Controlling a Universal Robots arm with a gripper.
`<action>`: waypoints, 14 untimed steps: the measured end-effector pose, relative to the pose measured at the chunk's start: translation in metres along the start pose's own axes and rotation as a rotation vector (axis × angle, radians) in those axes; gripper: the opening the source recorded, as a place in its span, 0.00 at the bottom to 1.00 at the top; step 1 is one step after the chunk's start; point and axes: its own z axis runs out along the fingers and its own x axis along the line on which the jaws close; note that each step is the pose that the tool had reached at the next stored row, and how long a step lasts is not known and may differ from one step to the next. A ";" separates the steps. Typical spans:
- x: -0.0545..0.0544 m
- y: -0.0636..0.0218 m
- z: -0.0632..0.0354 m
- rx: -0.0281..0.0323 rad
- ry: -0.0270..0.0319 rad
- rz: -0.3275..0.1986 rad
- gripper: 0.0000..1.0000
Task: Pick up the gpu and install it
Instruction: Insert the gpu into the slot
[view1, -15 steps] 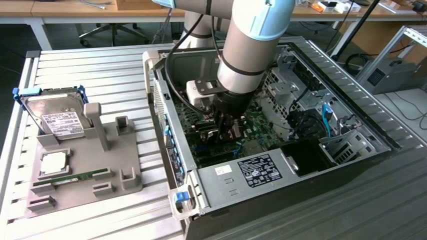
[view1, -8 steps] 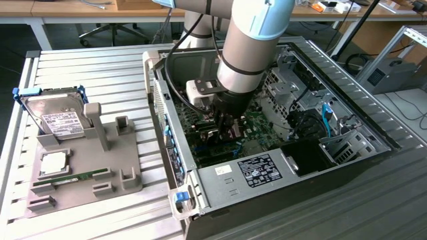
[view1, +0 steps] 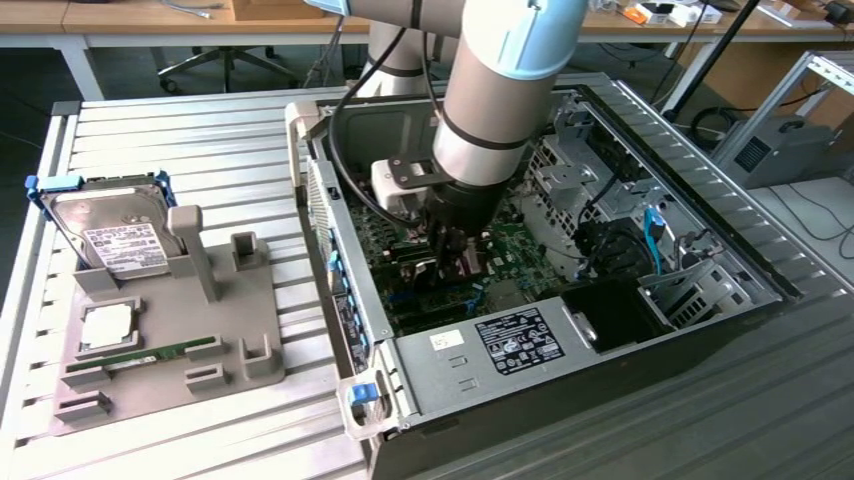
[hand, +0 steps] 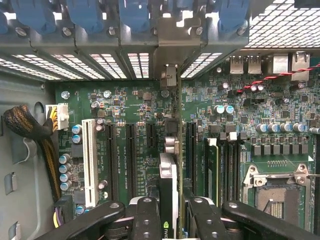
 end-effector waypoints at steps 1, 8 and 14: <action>0.000 0.0003 0.0000 0.0000 0.0000 0.000 0.27; 0.000 0.0018 0.0000 0.0003 -0.0001 0.000 0.27; 0.000 0.0018 0.0000 0.0003 -0.0001 0.000 0.27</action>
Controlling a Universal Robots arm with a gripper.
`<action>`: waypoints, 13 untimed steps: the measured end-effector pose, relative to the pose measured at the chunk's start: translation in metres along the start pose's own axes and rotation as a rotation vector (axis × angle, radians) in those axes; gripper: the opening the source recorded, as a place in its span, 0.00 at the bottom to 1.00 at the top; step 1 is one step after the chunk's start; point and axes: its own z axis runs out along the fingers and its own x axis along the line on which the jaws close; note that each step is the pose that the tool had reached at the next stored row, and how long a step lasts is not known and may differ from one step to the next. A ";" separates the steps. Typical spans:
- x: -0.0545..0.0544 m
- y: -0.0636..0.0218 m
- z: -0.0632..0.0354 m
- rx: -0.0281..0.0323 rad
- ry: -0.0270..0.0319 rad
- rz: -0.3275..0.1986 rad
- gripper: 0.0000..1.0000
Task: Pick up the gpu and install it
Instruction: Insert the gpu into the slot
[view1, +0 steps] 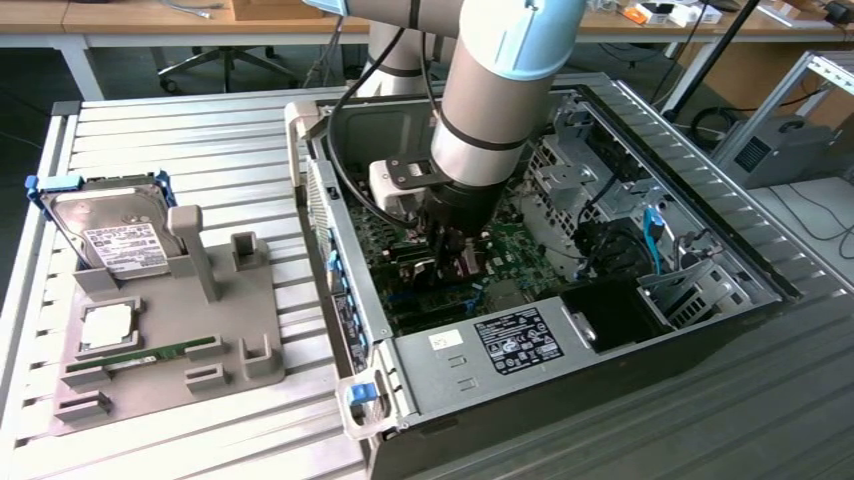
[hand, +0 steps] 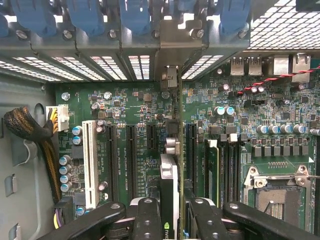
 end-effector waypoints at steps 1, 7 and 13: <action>0.000 0.0000 0.0000 0.0000 0.0000 0.000 0.27; 0.000 0.0000 0.0000 0.0000 0.0000 0.000 0.27; 0.000 0.0000 0.0000 0.0000 0.0001 0.000 0.27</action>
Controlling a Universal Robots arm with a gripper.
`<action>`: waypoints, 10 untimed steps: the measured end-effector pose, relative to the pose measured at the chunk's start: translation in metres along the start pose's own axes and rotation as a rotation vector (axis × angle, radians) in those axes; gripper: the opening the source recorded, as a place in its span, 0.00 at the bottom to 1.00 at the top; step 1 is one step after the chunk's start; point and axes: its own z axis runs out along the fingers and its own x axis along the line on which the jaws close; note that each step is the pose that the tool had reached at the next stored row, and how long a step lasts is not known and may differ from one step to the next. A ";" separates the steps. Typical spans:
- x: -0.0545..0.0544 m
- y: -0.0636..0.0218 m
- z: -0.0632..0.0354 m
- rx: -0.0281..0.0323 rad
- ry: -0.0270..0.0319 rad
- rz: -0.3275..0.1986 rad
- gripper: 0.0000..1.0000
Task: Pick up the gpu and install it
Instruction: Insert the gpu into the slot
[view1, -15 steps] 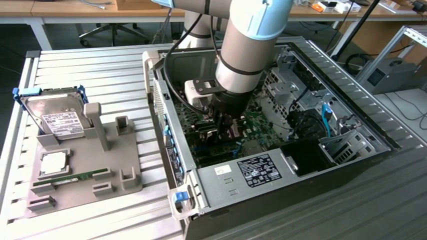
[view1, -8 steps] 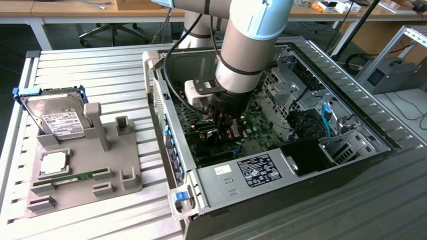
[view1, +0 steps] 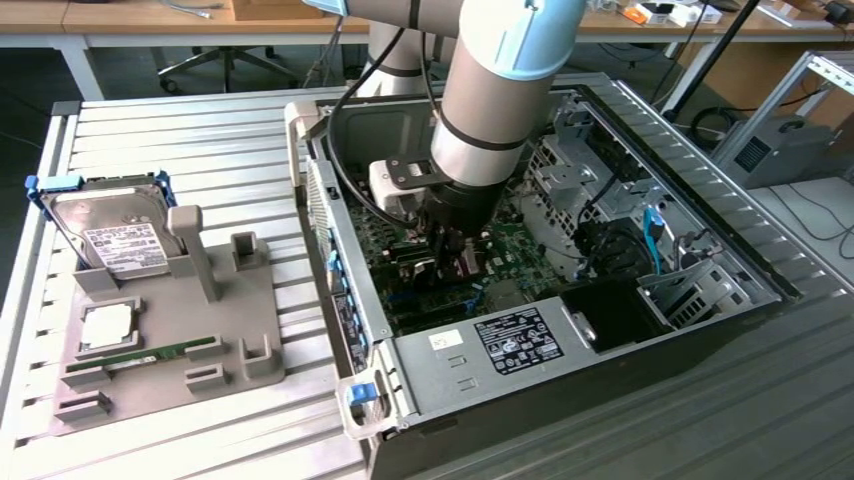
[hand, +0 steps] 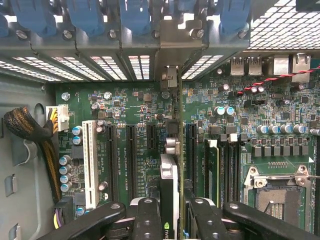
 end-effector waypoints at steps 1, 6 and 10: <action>0.000 0.0000 0.0000 0.0000 0.0000 0.000 0.27; 0.000 0.0000 0.0001 -0.0001 0.0001 0.000 0.27; 0.000 0.0000 0.0002 0.0000 0.0000 -0.001 0.27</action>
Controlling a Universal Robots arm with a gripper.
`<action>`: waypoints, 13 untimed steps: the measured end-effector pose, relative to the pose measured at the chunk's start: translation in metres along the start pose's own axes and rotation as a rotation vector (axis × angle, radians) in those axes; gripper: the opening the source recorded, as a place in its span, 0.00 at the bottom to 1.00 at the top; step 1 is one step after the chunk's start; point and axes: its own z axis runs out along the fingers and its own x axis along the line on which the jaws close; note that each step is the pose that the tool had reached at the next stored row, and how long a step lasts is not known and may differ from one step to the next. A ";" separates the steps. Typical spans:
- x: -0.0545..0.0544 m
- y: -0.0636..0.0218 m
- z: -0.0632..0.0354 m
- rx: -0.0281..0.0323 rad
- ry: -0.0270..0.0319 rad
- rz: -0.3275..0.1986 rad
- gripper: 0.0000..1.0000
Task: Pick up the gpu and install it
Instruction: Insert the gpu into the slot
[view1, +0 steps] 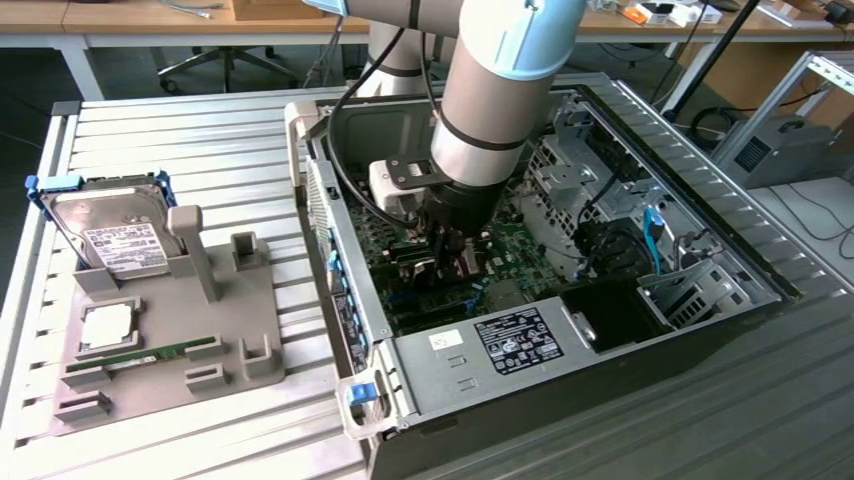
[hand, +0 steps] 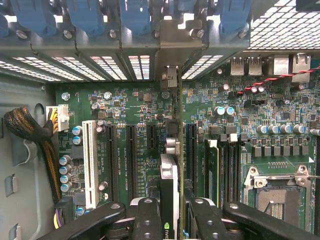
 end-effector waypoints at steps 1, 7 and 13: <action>0.000 0.0000 0.0000 0.0000 0.0000 -0.001 0.27; 0.000 0.0000 0.0000 -0.0001 0.0000 -0.002 0.27; 0.000 0.0000 0.0000 -0.0001 0.0000 -0.002 0.27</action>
